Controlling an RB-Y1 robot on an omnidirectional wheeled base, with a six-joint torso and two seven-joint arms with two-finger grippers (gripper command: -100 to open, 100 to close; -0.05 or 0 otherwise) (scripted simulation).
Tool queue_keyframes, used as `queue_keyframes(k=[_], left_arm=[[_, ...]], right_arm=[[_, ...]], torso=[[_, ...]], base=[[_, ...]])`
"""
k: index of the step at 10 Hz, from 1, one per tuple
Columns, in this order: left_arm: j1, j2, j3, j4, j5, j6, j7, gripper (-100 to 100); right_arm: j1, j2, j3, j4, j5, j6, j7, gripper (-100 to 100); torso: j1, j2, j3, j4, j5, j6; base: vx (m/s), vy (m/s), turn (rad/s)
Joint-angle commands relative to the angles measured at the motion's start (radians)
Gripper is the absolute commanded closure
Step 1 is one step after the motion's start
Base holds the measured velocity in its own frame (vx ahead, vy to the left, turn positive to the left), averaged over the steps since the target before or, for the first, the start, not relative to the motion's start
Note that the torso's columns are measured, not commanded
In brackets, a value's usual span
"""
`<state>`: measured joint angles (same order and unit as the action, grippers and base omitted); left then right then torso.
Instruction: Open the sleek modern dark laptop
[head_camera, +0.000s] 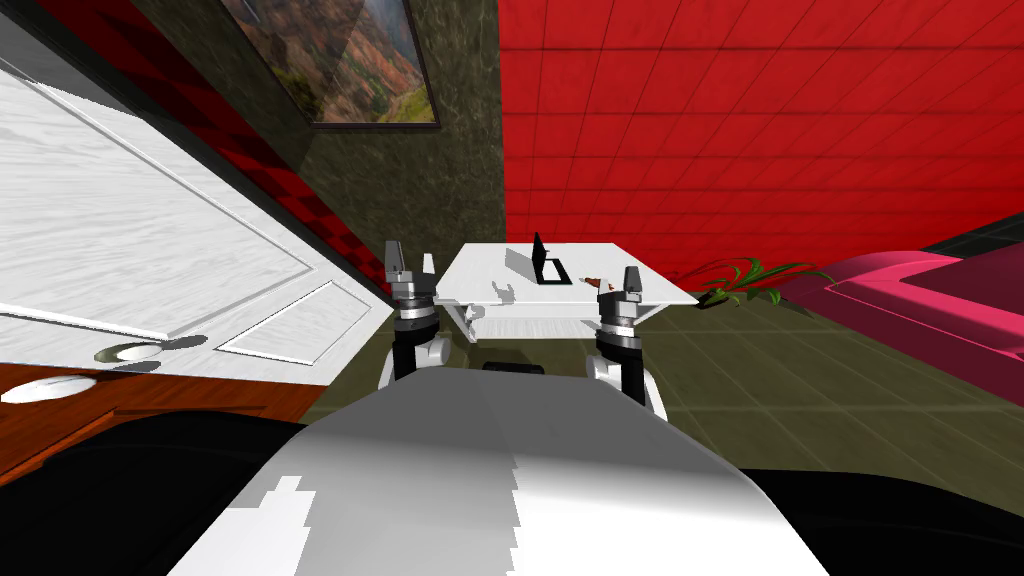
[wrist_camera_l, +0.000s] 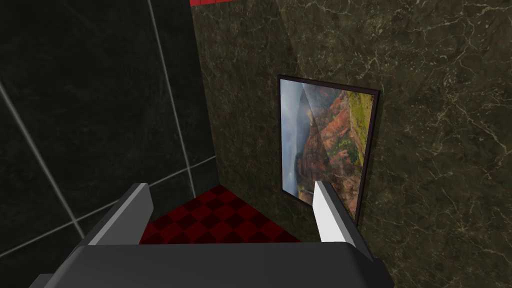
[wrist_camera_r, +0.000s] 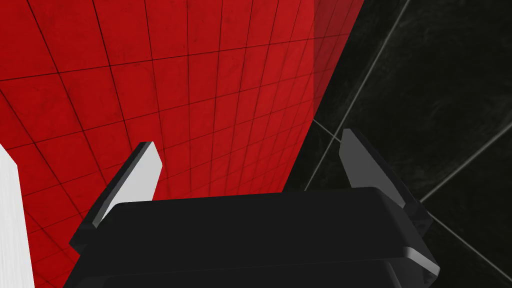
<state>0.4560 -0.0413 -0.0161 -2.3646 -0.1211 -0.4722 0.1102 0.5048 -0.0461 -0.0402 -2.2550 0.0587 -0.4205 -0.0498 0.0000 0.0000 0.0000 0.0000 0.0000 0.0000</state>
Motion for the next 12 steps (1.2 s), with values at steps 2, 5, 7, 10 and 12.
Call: queue_keyframes(k=[2, 5, 7, 10, 12], left_arm=[[0.000, 0.000, 0.000, 0.000, 0.000, 0.000, 0.000, 0], [0.000, 0.000, 0.000, 0.000, 0.000, 0.000, 0.000, 0], [0.000, 0.000, 0.000, 0.000, 0.000, 0.000, 0.000, 0], [0.000, 0.000, 0.000, 0.000, 0.000, 0.000, 0.000, 0], [0.000, 0.000, 0.000, 0.000, 0.000, 0.000, 0.000, 0]], right_arm=[[0.000, 0.000, 0.000, 0.000, 0.000, 0.000, 0.000, 0], [0.000, 0.000, 0.000, 0.000, 0.000, 0.000, 0.000, 0], [0.000, 0.000, 0.000, 0.000, 0.000, 0.000, 0.000, 0], [0.016, -0.031, -0.020, 0.005, 0.013, 0.005, 0.009, -100], [0.041, -0.058, -0.050, 0.012, 0.033, 0.011, 0.023, -100]], torso=[[0.000, 0.104, -0.209, 0.105, 0.000, 0.000], [0.000, 0.322, -0.644, 0.322, 0.000, 0.000], [0.000, 0.470, -0.939, 0.470, 0.000, 0.000], [0.000, 0.691, -1.382, 0.691, 0.000, 0.000], [0.002, 0.734, -1.471, 0.734, 0.001, 0.000]], base=[[0.000, 0.000, 0.000], [0.000, 0.000, 0.000], [0.000, 0.000, 0.000], [0.003, 0.005, 0.039], [0.006, 0.036, 0.135]])
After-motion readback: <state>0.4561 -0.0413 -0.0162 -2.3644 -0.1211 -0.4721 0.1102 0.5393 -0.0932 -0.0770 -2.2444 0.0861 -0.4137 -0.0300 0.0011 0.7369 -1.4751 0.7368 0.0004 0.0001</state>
